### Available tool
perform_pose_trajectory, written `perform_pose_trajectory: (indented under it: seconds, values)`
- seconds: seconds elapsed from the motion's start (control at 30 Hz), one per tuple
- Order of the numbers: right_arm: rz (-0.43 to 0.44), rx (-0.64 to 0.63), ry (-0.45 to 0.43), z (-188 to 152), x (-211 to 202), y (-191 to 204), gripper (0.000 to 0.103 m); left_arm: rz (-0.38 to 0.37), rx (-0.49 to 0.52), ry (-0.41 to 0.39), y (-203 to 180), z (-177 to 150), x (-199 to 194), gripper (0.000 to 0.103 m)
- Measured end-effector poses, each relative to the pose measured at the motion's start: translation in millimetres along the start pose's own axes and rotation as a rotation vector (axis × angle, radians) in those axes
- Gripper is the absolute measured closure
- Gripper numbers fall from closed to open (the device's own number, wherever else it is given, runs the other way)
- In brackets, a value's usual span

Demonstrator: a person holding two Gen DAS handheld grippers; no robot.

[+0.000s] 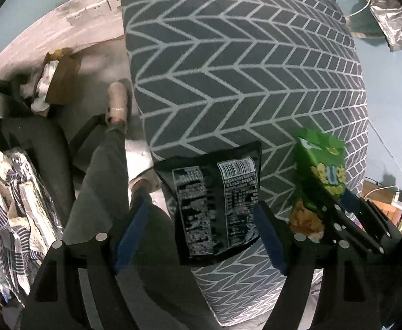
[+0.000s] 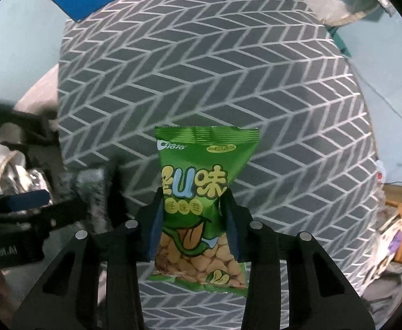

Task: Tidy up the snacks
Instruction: 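Grasp the black bag with the left tool while the right grasps the green peanut bag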

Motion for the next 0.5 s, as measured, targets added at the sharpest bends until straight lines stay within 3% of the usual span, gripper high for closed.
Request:
perform_pose_trajectory:
  seconds: [0.23, 0.37, 0.5]
  values:
    - [0.046, 0.031, -0.012, -11.5, -1.0, -18.0, 0.065, 0.022, 0.000, 0.004, -8.6, -1.7, 10.2, 0.023]
    - [0.071, 0.065, 0.008, -18.6, -0.4, -28.4, 0.054, 0.038, -0.014, 0.012, -11.8, 0.0, 17.5, 0.022]
    - [0.098, 0.120, 0.015, -24.8, 4.5, -37.1, 0.051, 0.080, -0.005, 0.017, -10.1, 3.8, 26.5, 0.022]
Point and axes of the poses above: each gripper's, at about its wrist camera, not at the fingertips, and x roughly the way its jaws point, y to its left, z to its top, the point moved 9 cm from there along x, roughly the way its jaws point, and after that the axes turned 10 degrees about y, right-handed, at the moved point
